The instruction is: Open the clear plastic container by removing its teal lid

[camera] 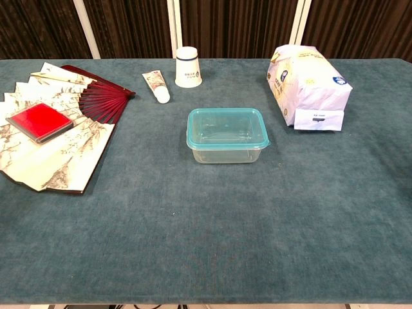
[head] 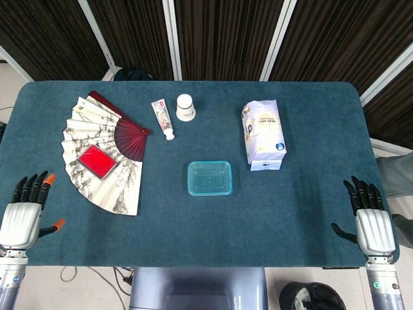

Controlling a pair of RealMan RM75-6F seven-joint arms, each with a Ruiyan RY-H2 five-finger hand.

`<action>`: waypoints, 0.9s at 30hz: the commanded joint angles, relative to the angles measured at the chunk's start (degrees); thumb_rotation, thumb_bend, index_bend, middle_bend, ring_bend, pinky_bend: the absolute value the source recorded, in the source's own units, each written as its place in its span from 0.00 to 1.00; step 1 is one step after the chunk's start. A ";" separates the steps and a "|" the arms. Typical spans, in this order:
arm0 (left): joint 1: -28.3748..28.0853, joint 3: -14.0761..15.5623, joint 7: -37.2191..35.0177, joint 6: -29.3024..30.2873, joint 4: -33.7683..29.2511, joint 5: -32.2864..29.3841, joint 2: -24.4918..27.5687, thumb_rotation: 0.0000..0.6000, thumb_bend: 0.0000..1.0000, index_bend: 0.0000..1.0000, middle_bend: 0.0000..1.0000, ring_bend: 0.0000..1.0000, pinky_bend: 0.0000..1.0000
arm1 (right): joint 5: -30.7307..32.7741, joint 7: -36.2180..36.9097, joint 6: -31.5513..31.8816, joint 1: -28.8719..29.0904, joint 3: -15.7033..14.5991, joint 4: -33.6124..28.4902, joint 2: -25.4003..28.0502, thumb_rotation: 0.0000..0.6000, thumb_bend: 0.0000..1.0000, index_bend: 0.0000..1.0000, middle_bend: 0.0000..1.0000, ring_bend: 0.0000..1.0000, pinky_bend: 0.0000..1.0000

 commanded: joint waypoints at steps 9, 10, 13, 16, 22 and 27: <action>-0.13 -0.24 0.11 -0.63 0.13 -0.02 -0.06 1.00 0.05 0.00 0.00 0.00 0.02 | 0.21 0.00 -0.48 0.16 -0.04 0.09 -0.11 1.00 0.23 0.00 0.00 0.00 0.00; -0.14 -0.22 0.13 -0.66 0.17 0.04 -0.06 1.00 0.05 0.00 0.00 0.00 0.02 | 0.19 0.00 -0.46 0.16 -0.04 0.08 -0.10 1.00 0.23 0.00 0.00 0.00 0.00; -0.18 -0.21 0.14 -0.78 0.27 0.17 -0.12 1.00 0.05 0.00 0.00 0.00 0.02 | 0.07 -0.09 -0.32 0.13 -0.05 0.11 -0.10 1.00 0.23 0.00 0.00 0.00 0.00; -0.32 -0.20 0.24 -1.14 0.24 0.17 -0.27 1.00 0.05 0.00 0.00 0.00 0.02 | 0.27 -0.10 -0.30 0.04 -0.03 0.12 -0.08 1.00 0.23 0.00 0.00 0.00 0.00; -0.68 -0.40 2.42 -1.31 0.97 0.57 -0.74 1.00 0.05 0.00 0.00 0.00 0.02 | 1.17 0.25 -0.19 -0.14 0.43 -0.02 0.06 1.00 0.23 0.00 0.00 0.00 0.00; -2.43 -1.41 4.50 -3.19 -0.59 0.50 -1.34 1.00 0.04 0.00 0.00 0.00 0.02 | 1.40 0.19 -0.79 0.06 0.35 -0.19 -0.11 1.00 0.23 0.00 0.00 0.00 0.00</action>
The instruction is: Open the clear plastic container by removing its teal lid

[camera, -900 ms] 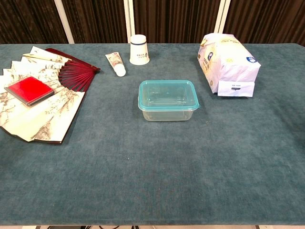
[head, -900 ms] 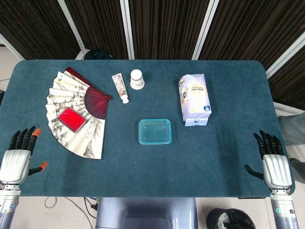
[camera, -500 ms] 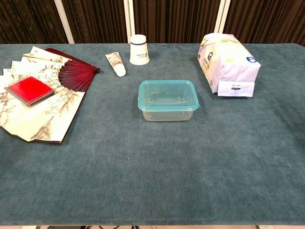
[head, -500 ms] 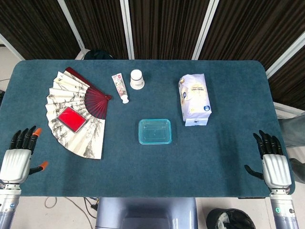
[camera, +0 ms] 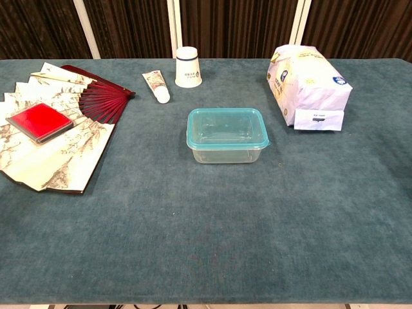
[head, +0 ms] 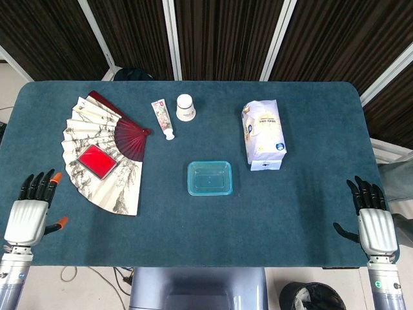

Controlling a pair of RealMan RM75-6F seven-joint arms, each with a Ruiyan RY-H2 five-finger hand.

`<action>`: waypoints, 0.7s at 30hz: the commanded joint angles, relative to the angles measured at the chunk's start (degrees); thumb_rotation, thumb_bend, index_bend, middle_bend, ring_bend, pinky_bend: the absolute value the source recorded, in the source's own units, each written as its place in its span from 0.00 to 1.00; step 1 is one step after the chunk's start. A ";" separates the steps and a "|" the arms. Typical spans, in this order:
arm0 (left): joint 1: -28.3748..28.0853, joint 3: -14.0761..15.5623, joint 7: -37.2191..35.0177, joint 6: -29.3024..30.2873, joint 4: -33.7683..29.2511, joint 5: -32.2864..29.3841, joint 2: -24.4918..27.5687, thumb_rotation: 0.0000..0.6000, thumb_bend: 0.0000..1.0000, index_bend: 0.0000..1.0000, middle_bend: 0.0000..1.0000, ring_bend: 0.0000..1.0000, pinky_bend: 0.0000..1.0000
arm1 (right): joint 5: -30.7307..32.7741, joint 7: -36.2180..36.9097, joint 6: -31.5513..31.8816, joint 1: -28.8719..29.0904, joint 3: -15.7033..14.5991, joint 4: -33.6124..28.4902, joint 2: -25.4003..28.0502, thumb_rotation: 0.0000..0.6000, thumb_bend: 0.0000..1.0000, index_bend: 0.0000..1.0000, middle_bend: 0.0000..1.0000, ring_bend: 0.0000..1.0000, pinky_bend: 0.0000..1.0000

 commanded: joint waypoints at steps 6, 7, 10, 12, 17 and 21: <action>-7.03 -5.11 5.52 -8.17 -9.70 -4.01 -1.90 1.00 0.03 0.00 0.00 0.00 0.02 | 0.46 0.14 -1.27 0.51 -0.09 -0.25 -0.54 1.00 0.23 0.00 0.00 0.00 0.00; -8.31 -6.04 6.73 -9.80 -11.16 -5.39 -2.33 1.00 0.03 0.00 0.00 0.00 0.02 | 0.50 0.17 -1.35 0.52 -0.12 -0.33 -0.55 1.00 0.23 0.00 0.00 0.00 0.00; -12.88 -9.14 11.37 -14.80 -14.10 -10.31 -4.74 1.00 0.03 0.00 0.00 0.00 0.02 | 0.70 0.30 -1.66 0.56 -0.18 -0.54 -0.54 1.00 0.23 0.00 0.00 0.00 0.00; -16.14 -11.09 15.00 -17.64 -14.43 -14.06 -7.33 1.00 0.03 0.00 0.00 0.00 0.02 | 1.07 0.53 -2.01 0.59 -0.16 -0.80 -0.45 1.00 0.23 0.00 0.00 0.00 0.00; -23.77 -14.84 23.66 -21.64 -11.90 -23.70 -15.44 1.00 0.03 0.00 0.00 0.00 0.02 | 1.98 1.13 -2.54 0.69 0.20 -1.20 -0.19 1.00 0.23 0.00 0.00 0.00 0.00; -29.47 -17.16 29.41 -22.63 -9.06 -32.15 -22.50 1.00 0.03 0.00 0.00 0.00 0.02 | 2.54 1.52 -3.16 0.83 0.29 -1.46 -0.10 1.00 0.23 0.00 0.00 0.00 0.00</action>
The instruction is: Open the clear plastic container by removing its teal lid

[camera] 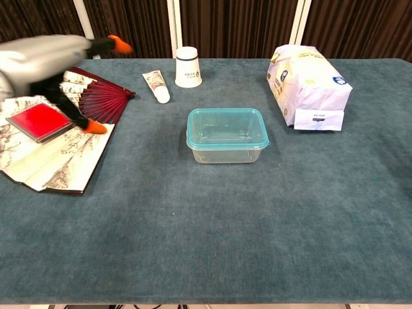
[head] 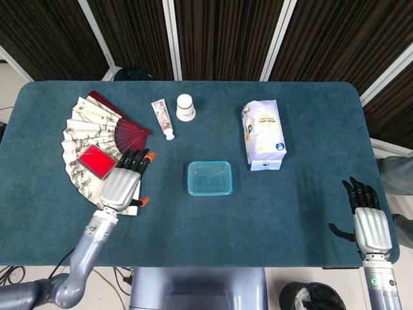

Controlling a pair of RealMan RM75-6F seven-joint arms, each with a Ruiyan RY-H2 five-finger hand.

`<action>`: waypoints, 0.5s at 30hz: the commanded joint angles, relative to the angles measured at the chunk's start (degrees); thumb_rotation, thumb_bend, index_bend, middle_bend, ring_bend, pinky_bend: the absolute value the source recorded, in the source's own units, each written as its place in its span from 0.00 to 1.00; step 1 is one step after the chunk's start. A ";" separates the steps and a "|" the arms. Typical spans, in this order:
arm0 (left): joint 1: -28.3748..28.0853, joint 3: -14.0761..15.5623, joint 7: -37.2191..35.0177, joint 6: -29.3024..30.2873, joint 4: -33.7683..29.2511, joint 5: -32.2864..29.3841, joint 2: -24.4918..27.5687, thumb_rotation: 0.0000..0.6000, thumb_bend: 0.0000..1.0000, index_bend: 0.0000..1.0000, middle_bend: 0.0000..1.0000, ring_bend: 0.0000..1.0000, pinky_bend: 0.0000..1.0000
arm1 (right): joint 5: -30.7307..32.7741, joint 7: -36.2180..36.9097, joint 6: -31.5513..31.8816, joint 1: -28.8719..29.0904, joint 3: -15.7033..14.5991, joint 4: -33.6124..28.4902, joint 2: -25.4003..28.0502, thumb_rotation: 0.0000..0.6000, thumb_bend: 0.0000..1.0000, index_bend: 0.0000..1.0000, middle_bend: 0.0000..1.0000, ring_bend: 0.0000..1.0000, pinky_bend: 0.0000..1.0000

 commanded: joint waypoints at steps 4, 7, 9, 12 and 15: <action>-11.65 -5.29 11.03 -1.39 6.17 -15.40 -13.50 1.00 0.03 0.00 0.00 0.00 0.02 | 0.87 0.51 -0.78 0.19 0.21 -0.39 0.12 1.00 0.23 0.00 0.00 0.00 0.00; -15.07 -6.70 13.84 -0.16 8.75 -19.31 -17.33 1.00 0.03 0.00 0.00 0.00 0.02 | 1.39 0.98 -1.22 0.25 0.33 -0.59 0.31 1.00 0.23 0.00 0.00 0.00 0.00; -17.18 -7.76 15.15 0.49 10.48 -21.77 -19.65 1.00 0.03 0.00 0.00 0.00 0.02 | 1.60 1.26 -1.51 0.28 0.32 -0.76 0.43 1.00 0.23 0.00 0.00 0.00 0.00; -20.17 -9.37 16.71 1.31 13.16 -24.95 -22.61 1.00 0.03 0.00 0.00 0.00 0.03 | 1.80 1.57 -1.87 0.36 0.32 -0.92 0.54 1.00 0.23 0.00 0.00 0.00 0.00; -22.86 -10.98 17.78 2.05 16.05 -27.56 -25.10 1.00 0.03 0.00 0.00 0.00 0.04 | 2.10 1.73 -2.15 0.43 0.37 -1.09 0.65 1.00 0.23 0.00 0.00 0.00 0.00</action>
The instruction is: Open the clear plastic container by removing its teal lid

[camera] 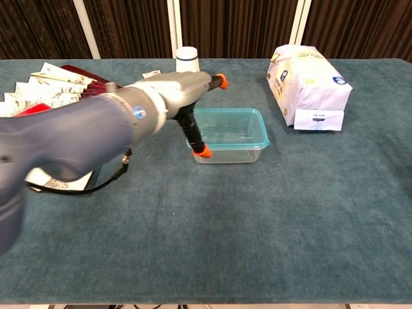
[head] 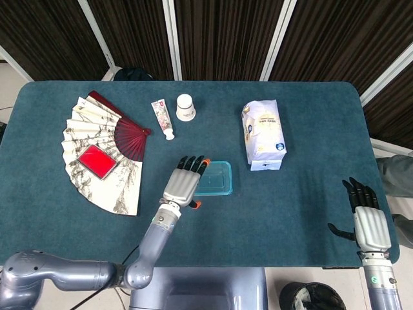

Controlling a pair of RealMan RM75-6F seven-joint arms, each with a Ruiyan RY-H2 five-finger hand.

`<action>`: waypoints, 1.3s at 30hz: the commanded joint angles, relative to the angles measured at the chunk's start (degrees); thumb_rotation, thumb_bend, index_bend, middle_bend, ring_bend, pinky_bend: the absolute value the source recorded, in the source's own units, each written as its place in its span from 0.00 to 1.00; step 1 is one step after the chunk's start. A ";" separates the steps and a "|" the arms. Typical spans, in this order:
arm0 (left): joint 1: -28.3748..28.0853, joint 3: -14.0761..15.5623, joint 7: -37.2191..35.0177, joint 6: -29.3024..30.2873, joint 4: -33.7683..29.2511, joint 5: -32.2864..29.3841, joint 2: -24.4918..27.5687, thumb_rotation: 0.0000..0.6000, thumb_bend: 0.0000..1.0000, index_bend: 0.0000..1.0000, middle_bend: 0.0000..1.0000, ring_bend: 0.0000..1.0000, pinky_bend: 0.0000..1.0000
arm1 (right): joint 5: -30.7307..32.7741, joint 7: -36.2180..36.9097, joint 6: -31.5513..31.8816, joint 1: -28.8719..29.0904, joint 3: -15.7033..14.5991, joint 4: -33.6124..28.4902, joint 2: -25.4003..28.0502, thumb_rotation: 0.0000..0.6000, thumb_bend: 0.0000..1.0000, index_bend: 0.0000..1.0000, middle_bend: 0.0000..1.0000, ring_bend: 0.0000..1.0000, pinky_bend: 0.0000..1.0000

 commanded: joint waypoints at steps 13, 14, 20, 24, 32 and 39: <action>-10.59 -6.50 4.17 2.39 12.72 -11.63 -8.53 1.00 0.03 0.00 0.00 0.03 0.14 | 1.26 0.67 -1.21 0.26 0.20 -0.60 0.47 1.00 0.23 0.00 0.00 0.00 0.00; -10.96 -6.71 4.13 2.44 13.41 -11.99 -8.79 1.00 0.04 0.00 0.00 0.04 0.15 | 1.30 0.69 -1.23 0.27 0.21 -0.66 0.50 1.00 0.23 0.00 0.00 0.00 0.00; -12.70 -8.23 3.11 1.93 16.93 -14.23 -10.02 1.00 0.03 0.00 0.01 0.05 0.17 | 1.48 0.61 -1.48 0.29 0.12 -0.93 0.65 1.00 0.23 0.00 0.00 0.00 0.00; -13.55 -8.68 2.86 1.01 18.63 -15.93 -10.45 1.00 0.03 0.00 0.02 0.05 0.17 | 1.60 0.47 -1.50 0.30 0.13 -1.04 0.70 1.00 0.23 0.00 0.00 0.00 0.00; -15.21 -9.12 1.75 -1.48 22.02 -17.48 -10.88 1.00 0.04 0.00 0.04 0.07 0.20 | 1.95 0.38 -1.56 0.29 0.20 -1.26 0.70 1.00 0.23 0.00 0.00 0.00 0.00; -15.68 -7.68 0.59 -2.71 23.15 -16.53 -10.66 1.00 0.16 0.15 0.27 0.26 0.42 | 2.32 0.47 -1.64 0.28 0.32 -1.44 0.78 1.00 0.23 0.00 0.00 0.00 0.00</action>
